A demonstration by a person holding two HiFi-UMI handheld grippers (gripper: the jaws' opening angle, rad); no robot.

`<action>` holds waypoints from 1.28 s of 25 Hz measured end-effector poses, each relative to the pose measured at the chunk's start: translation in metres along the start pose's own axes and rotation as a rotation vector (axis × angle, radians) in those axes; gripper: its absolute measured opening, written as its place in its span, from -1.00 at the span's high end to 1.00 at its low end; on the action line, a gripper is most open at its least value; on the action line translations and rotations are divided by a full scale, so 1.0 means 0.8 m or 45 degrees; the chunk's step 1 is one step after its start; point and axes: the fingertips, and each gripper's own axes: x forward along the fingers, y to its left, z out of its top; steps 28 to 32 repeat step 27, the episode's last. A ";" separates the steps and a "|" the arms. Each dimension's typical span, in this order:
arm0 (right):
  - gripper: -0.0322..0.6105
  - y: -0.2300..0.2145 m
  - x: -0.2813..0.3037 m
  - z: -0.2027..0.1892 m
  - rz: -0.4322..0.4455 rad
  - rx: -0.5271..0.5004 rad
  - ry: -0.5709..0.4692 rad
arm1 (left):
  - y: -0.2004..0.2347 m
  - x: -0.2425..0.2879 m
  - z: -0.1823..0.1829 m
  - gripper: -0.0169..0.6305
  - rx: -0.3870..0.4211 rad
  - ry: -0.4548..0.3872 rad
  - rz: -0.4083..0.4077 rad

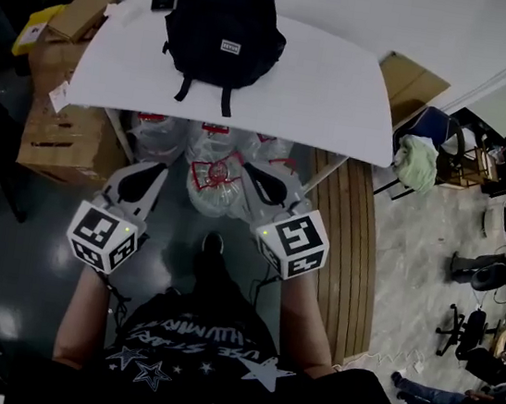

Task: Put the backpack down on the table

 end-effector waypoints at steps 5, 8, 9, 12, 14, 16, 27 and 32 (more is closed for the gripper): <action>0.90 0.042 -0.032 0.004 0.026 -0.016 -0.019 | -0.023 -0.040 -0.002 0.91 0.025 -0.003 -0.004; 0.90 0.064 -0.053 0.001 0.018 -0.023 -0.020 | -0.041 -0.061 -0.007 0.91 0.036 -0.004 -0.020; 0.90 0.071 -0.059 0.000 0.014 -0.023 -0.023 | -0.046 -0.067 -0.008 0.91 0.042 -0.006 -0.027; 0.90 0.086 -0.078 -0.003 -0.005 -0.017 -0.040 | -0.062 -0.082 -0.010 0.91 0.065 -0.012 -0.047; 0.90 0.096 -0.087 -0.005 -0.020 -0.010 -0.049 | -0.068 -0.094 -0.012 0.91 0.076 -0.016 -0.050; 0.90 0.106 -0.096 -0.006 -0.032 -0.003 -0.051 | -0.071 -0.105 -0.012 0.91 0.080 -0.018 -0.048; 0.90 0.161 -0.117 0.001 -0.092 -0.015 -0.074 | -0.081 -0.155 -0.019 0.91 0.135 -0.038 -0.064; 0.90 0.161 -0.117 0.001 -0.092 -0.015 -0.074 | -0.081 -0.155 -0.019 0.91 0.135 -0.038 -0.064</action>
